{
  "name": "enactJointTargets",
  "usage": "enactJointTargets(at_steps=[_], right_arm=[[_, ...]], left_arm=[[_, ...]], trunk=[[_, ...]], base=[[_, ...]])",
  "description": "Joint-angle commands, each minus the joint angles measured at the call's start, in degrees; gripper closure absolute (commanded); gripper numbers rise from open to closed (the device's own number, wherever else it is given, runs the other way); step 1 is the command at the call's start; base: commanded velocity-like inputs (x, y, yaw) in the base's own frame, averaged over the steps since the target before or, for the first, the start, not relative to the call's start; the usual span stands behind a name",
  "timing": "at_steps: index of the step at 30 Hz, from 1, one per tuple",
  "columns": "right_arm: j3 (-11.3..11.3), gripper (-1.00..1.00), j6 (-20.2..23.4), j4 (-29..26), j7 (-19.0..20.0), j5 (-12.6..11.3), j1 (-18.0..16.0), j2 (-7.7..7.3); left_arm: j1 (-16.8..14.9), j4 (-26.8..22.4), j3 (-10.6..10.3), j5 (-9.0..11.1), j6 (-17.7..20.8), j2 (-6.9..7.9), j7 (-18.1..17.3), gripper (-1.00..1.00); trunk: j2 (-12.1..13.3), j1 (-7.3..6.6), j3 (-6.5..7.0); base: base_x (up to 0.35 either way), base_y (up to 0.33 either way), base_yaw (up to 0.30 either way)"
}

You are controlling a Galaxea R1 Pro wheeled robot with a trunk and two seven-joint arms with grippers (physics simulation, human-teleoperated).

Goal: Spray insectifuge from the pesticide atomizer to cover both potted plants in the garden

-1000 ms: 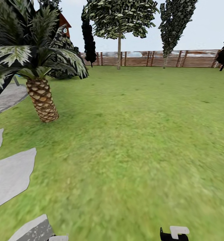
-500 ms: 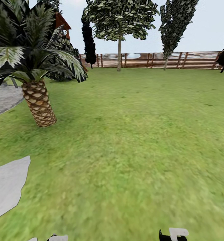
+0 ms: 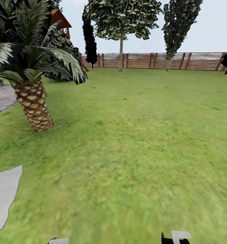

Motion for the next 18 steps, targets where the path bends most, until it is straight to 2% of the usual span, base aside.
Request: enactJointTargets(at_steps=[1, 18], right_arm=[[-0.48, -1.0, -0.17, 0.06, -0.17, 0.62, -0.03, 0.0], [-0.45, -1.0, -0.18, 0.06, -0.2, 0.59, -0.03, 0.0]], left_arm=[[-0.03, 0.06, 0.25, -0.2, -0.21, -0.02, 0.02, 1.0], [-0.03, 0.02, 0.26, -0.22, -0.24, -0.11, 0.02, 1.0]], trunk=[[-0.02, 0.02, -0.05], [-0.02, 0.02, -0.05]], base=[[0.34, 0.0, 0.0], [0.34, 0.0, 0.0]])
